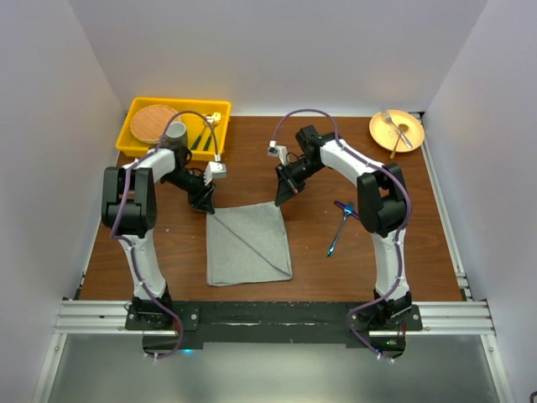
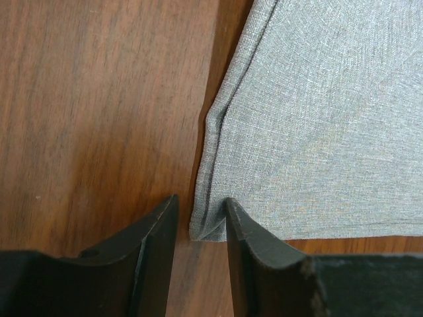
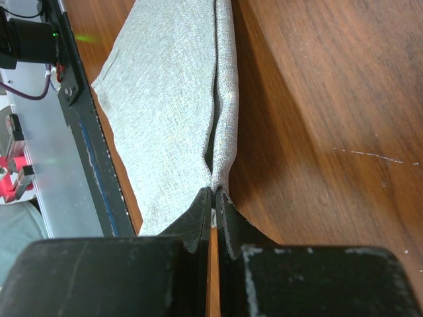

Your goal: Fold the napkin into a case and place the utensils inside

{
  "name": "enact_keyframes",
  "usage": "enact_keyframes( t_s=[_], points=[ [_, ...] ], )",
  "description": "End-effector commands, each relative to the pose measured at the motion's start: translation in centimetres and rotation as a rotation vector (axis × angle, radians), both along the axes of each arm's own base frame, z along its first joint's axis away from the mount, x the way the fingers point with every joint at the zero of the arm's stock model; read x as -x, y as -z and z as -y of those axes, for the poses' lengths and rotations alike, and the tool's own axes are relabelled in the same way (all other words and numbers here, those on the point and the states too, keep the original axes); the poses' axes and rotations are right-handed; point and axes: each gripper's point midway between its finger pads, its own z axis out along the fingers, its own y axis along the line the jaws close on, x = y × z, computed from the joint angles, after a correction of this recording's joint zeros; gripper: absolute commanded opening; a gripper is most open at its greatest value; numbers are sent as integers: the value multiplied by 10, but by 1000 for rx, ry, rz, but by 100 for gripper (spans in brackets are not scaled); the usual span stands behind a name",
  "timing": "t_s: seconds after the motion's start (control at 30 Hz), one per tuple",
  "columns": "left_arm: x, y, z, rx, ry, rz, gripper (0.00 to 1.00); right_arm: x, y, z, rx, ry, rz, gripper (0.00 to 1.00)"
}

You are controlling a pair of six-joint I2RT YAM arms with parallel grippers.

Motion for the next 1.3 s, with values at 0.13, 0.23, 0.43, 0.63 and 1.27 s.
enact_keyframes(
  t_s=[0.13,0.23,0.43,0.63,1.27],
  points=[
    [17,31,-27,-159,23,1,33,-5,-23,-3,-36,3,67,0],
    [19,34,-29,-196,27,45,35,-6,-23,-4,-37,10,62,0],
    [21,37,-36,-299,23,176,32,-7,-20,-4,-29,13,60,0],
    [36,50,-38,-366,57,195,4,-9,-16,-3,-19,17,69,0],
    [-12,-112,-7,-116,-173,646,0,-19,-67,25,43,59,419,0]
  ],
)
